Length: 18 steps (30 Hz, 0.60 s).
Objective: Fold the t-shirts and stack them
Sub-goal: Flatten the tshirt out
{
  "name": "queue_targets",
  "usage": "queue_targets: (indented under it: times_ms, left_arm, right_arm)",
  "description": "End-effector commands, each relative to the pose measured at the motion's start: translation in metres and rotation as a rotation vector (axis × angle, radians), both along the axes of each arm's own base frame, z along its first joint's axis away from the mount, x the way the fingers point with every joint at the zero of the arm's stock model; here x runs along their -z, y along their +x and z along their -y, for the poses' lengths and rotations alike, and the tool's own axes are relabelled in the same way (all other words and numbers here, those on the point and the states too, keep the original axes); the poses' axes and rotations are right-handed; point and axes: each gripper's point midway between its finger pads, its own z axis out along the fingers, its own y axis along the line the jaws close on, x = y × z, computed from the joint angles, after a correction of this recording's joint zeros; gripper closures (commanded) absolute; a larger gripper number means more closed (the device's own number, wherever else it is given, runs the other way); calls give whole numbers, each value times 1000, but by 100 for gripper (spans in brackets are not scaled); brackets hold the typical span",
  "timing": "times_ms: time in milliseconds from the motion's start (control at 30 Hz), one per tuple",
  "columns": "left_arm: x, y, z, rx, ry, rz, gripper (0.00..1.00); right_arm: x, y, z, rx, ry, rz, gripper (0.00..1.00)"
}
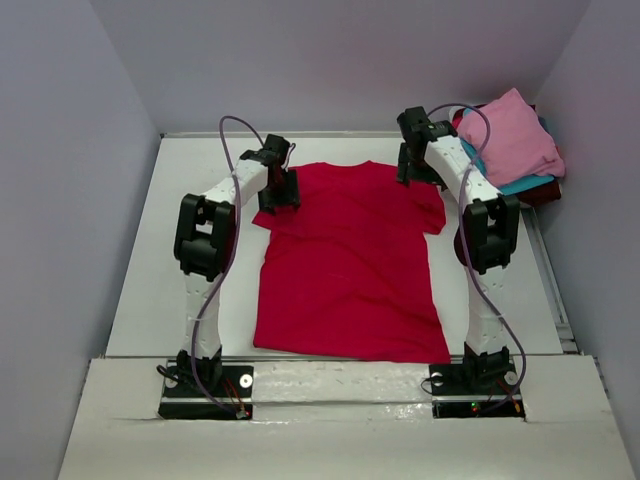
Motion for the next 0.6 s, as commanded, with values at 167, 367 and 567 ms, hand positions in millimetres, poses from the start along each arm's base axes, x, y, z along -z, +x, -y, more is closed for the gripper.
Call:
queue_targets:
  times_ms: [167, 367, 567]
  left_arm:
    - [4, 4, 4, -53, -13, -17, 29]
    - [6, 2, -6, -105, -26, -9, 28]
    - [10, -2, -19, -137, -30, -31, 28]
  right_arm:
    - [16, -18, -46, -112, 173, -38, 0]
    - [36, -28, -57, -147, 238, -76, 0]
    - [64, -37, -64, -157, 274, -142, 0]
